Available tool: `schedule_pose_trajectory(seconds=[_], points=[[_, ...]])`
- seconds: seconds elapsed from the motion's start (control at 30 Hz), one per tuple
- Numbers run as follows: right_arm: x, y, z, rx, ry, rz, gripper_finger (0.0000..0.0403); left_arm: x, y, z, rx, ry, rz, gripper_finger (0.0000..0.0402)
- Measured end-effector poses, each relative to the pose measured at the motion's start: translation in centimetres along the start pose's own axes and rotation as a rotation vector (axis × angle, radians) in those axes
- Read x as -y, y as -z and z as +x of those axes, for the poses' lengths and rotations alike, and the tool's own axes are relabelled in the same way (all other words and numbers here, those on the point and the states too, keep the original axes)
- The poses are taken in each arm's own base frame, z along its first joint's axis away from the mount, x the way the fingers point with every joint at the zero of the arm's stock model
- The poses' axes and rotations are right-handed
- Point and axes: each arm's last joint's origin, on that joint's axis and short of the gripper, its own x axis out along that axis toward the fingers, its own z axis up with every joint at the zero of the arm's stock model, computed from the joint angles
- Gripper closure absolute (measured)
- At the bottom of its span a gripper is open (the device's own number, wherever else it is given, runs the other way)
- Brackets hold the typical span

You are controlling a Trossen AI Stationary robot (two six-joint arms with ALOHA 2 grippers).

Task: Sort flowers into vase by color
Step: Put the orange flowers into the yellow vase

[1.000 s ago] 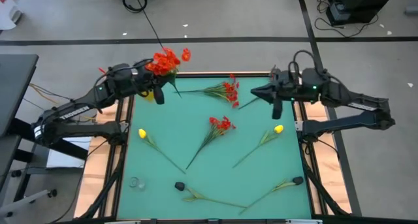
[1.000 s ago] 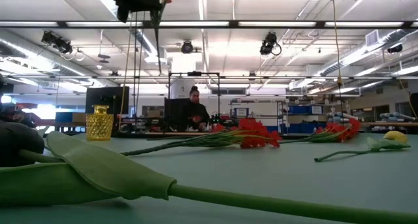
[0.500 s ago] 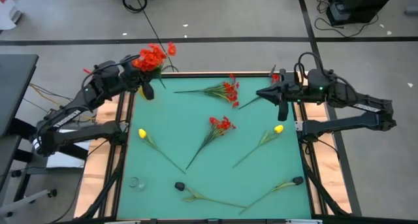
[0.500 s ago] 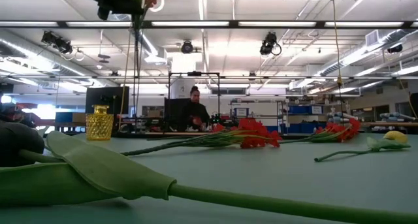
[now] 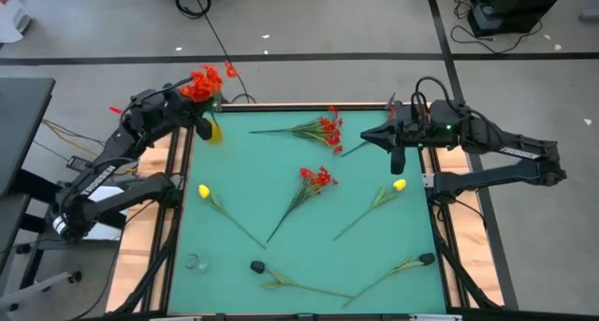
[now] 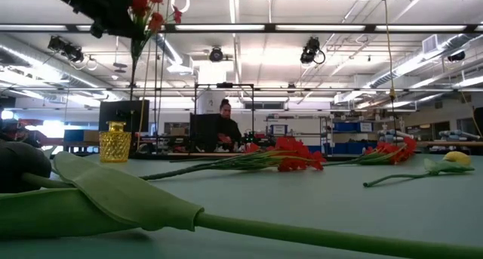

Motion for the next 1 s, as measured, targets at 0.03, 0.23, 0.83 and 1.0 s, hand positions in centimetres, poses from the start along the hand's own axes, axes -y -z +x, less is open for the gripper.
schedule_pose_trajectory(seconds=[0.03,0.23,0.83,1.0], points=[[0.0,0.0,0.1,-0.004,0.001,0.002,0.0378,-0.2,0.2,0.1,0.001,-0.003,-0.003,0.0391],[0.0,0.1,0.8,-0.009,-0.001,-0.028,0.0382,-0.8,0.6,0.3,0.014,-0.005,0.014,0.0388],[0.0,-0.1,0.4,0.01,0.008,0.004,0.0361,-2.0,0.7,0.1,0.025,0.05,-0.005,0.0383],[0.0,-0.1,0.4,0.009,0.001,0.003,0.036,-1.9,0.7,0.1,0.026,0.061,-0.005,0.0383]])
